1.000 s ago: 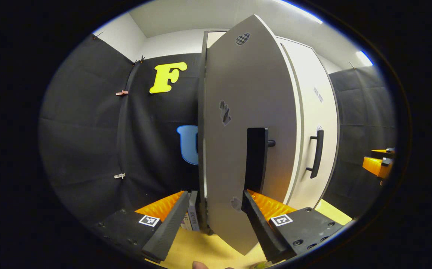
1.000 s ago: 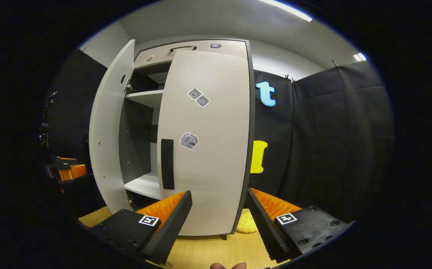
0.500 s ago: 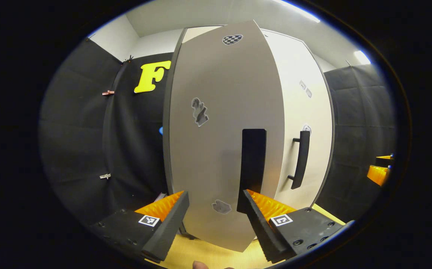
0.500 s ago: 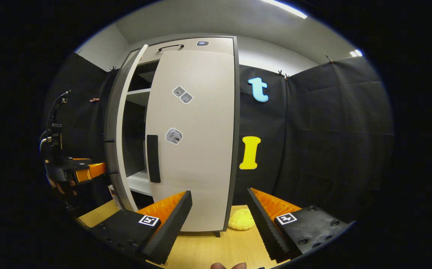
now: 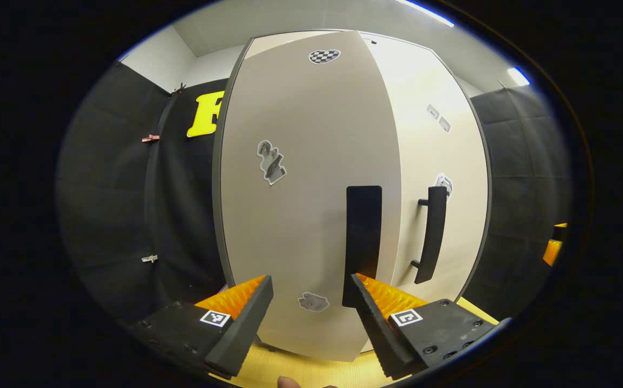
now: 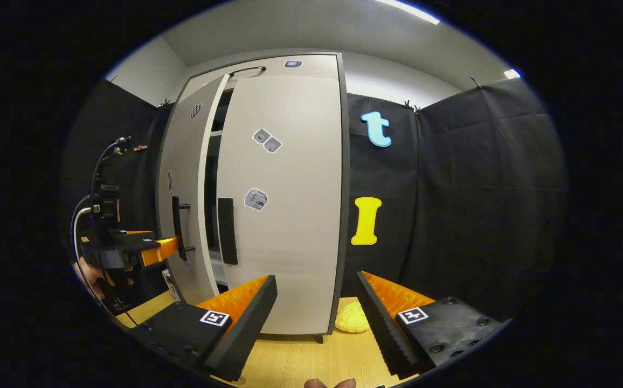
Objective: Grasp the bottle in the cabinet with the left hand and place it on the coaster, then close the right door with the right hand and the left door with the left hand.
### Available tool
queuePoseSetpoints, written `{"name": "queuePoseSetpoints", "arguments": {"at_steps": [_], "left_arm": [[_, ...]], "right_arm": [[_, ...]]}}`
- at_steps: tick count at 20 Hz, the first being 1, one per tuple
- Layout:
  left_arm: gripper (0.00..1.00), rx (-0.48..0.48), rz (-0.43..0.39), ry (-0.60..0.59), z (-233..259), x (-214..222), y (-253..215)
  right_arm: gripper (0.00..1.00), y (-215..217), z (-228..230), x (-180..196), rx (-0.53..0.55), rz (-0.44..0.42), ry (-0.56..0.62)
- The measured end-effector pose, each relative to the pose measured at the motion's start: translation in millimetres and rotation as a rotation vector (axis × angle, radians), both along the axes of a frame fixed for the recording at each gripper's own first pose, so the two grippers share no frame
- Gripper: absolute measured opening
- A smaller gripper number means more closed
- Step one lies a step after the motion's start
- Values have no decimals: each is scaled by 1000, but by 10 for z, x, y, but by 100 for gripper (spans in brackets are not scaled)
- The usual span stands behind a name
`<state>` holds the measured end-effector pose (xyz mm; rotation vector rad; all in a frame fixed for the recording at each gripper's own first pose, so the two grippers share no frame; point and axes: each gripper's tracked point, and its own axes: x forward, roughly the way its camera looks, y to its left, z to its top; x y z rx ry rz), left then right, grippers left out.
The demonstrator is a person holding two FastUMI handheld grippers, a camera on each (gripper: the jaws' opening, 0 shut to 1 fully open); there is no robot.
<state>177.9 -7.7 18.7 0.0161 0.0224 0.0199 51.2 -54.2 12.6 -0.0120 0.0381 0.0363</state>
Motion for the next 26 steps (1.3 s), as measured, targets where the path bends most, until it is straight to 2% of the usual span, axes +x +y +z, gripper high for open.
{"name": "queuePoseSetpoints", "arguments": {"at_steps": [9, 13, 19, 26], "left_arm": [[94, -9, -8, 0, 10, -186, 19], [94, 6, -35, 1, 52, -438, -24], [94, -25, -57, -9, 173, -848, 26], [94, 2, -19, -17, 187, -1225, 285]], "right_arm": [[97, 16, 22, -14, 19, 0, -4], [97, 17, 19, -27, 26, -5, 6], [97, 145, 85, -47, 30, 8, -12], [97, 412, 80, -55, 15, 30, -15]]}}
